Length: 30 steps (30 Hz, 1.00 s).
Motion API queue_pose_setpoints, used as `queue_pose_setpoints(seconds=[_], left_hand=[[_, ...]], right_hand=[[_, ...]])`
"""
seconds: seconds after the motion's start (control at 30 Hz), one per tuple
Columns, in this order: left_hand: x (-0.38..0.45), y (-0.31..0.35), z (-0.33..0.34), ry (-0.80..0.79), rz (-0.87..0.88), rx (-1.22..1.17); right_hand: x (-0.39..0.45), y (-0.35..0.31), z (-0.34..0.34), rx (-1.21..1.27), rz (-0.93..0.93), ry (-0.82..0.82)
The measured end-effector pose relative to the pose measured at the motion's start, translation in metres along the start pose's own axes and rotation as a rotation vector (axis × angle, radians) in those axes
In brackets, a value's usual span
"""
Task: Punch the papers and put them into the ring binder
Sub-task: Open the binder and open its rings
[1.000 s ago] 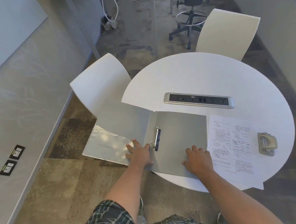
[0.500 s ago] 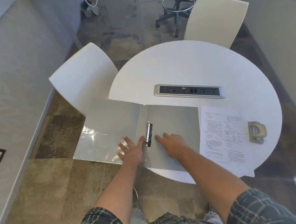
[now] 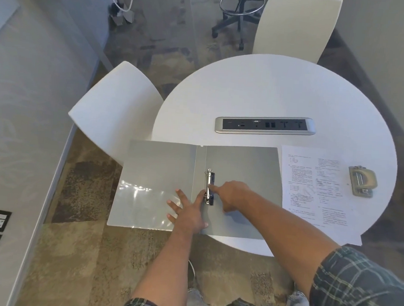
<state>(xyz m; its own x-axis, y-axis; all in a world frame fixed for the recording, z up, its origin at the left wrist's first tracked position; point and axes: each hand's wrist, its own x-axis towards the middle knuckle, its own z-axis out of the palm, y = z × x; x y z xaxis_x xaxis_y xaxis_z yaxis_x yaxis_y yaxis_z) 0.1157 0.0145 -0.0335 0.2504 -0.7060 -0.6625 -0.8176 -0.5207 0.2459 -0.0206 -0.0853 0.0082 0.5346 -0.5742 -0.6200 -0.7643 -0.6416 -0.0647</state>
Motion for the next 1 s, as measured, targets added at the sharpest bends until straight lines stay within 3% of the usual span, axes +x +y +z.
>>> queue_pose_setpoints(seconds=[0.47,0.57,0.67,0.77,0.87,1.0], left_hand=[[0.004,0.024,-0.010,0.071,-0.022,0.101],[0.006,0.031,-0.015,0.091,-0.031,-0.029],[0.014,0.032,-0.018,0.218,-0.062,-0.179],[0.024,0.031,-0.017,0.326,-0.011,-0.157],[0.026,0.038,-0.019,0.298,0.046,-0.231],[0.034,0.042,-0.026,0.284,-0.003,-0.300]], right_hand=[[-0.003,-0.002,0.009,0.045,0.063,0.005],[-0.003,-0.002,0.010,0.015,0.050,-0.022],[-0.002,0.000,0.011,-0.027,0.038,-0.022],[-0.001,0.001,0.012,-0.054,0.042,-0.025],[0.001,0.000,0.013,-0.069,0.039,-0.031],[0.002,0.002,0.010,-0.042,0.025,-0.058]])
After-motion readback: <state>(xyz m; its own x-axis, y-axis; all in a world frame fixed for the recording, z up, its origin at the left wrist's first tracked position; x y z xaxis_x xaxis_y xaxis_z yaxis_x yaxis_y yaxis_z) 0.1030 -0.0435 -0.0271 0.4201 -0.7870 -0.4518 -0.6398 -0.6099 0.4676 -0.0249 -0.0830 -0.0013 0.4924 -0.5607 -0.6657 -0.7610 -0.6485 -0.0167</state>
